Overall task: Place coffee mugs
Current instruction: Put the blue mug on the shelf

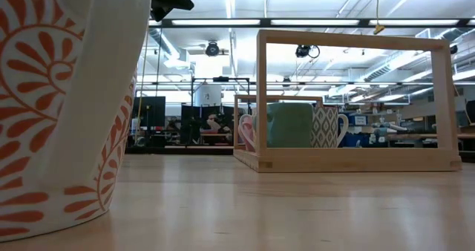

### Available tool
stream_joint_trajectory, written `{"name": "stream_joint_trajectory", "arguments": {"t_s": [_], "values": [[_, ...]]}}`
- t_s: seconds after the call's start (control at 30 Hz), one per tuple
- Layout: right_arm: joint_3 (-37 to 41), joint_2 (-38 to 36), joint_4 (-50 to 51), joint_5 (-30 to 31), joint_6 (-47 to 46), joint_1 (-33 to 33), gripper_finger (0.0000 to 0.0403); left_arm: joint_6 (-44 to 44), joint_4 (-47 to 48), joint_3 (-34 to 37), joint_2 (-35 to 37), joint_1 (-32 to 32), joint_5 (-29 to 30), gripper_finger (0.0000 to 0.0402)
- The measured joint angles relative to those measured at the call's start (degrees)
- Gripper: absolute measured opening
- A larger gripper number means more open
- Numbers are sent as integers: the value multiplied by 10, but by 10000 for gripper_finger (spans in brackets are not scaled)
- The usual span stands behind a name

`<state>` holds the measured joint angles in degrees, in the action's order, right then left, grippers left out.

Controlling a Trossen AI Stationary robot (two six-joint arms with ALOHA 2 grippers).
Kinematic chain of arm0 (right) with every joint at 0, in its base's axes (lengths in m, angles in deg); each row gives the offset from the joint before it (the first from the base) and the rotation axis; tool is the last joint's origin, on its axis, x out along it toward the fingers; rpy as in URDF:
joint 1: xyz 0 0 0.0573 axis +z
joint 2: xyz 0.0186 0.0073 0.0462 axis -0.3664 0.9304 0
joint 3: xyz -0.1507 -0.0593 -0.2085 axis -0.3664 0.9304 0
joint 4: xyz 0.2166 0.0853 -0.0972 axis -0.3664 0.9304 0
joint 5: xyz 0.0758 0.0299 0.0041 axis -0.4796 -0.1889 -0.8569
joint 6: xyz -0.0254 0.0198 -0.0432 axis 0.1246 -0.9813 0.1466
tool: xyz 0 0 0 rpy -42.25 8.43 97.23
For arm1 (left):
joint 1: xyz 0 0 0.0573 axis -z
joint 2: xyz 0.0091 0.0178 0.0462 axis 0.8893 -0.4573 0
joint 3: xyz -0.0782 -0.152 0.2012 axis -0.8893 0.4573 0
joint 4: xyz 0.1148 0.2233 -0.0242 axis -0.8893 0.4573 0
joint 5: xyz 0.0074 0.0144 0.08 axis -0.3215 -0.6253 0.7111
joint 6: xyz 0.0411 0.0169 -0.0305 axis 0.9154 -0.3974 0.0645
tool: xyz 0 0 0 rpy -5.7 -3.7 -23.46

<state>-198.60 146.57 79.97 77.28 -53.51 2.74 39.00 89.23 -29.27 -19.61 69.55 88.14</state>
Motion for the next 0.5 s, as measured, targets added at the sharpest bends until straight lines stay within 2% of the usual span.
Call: {"name": "stream_joint_trajectory", "arguments": {"t_s": [0.5], "values": [[-6,-3,146,25,21,-131,29,0,0,0,0,0,0,98]]}}
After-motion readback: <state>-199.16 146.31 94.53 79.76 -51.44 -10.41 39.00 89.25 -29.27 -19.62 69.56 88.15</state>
